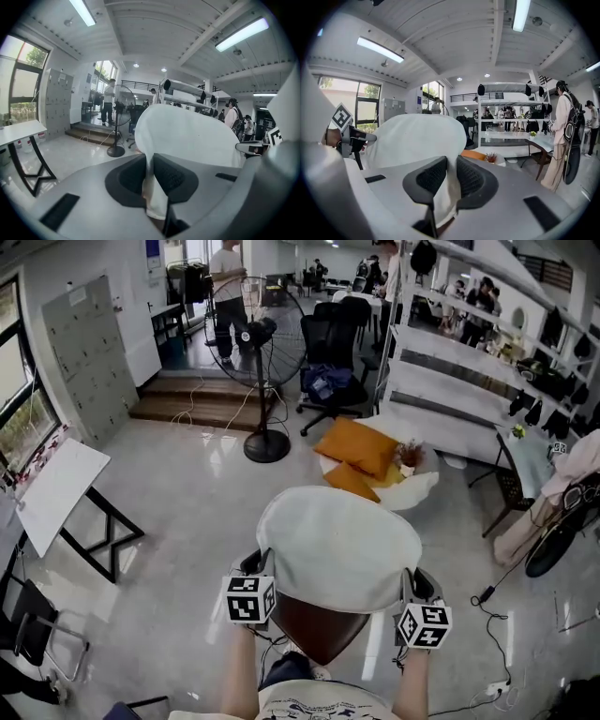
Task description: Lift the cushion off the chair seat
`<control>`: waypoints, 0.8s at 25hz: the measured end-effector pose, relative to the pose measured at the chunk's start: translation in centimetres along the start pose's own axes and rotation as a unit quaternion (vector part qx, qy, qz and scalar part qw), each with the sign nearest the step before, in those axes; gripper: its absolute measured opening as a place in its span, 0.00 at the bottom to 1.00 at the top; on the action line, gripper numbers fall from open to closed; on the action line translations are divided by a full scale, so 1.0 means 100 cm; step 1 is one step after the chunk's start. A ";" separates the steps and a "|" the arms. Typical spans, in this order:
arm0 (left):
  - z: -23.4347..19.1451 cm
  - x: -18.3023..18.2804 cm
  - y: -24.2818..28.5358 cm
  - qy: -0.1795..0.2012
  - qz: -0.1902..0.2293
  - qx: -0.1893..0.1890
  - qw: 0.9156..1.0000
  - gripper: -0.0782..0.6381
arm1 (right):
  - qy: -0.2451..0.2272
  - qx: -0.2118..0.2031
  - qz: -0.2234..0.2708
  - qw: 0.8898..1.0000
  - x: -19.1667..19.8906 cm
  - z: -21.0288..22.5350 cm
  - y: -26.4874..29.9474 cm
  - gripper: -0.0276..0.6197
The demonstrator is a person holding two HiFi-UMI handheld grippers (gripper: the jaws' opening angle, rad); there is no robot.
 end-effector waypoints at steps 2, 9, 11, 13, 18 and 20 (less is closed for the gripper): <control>-0.004 -0.007 -0.009 0.001 0.013 -0.005 1.000 0.19 | 0.001 -0.003 0.012 1.000 -0.006 -0.006 -0.002 0.17; -0.012 -0.024 -0.034 0.004 0.037 -0.017 0.999 0.19 | -0.011 -0.009 0.040 0.999 -0.026 -0.023 -0.013 0.17; -0.014 -0.026 -0.038 0.003 0.041 -0.020 0.999 0.19 | -0.013 -0.012 0.044 0.999 -0.031 -0.027 -0.015 0.17; -0.017 -0.028 -0.041 0.002 0.045 -0.023 0.999 0.19 | -0.013 -0.015 0.048 0.999 -0.034 -0.030 -0.015 0.17; -0.019 -0.029 -0.044 0.001 0.050 -0.024 0.998 0.19 | -0.009 -0.016 0.057 0.998 -0.037 -0.033 -0.016 0.17; -0.019 -0.028 -0.044 0.001 0.052 -0.025 0.998 0.19 | -0.009 -0.015 0.060 0.998 -0.037 -0.033 -0.016 0.17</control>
Point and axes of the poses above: the fingertips, and each gripper's own axes: y forward along the fingers, z to its right, x out of its underside, the point moved 5 cm from there along -y, backward along the fingers, and after that the axes turned 9 degrees about y, right-handed, at the moved point
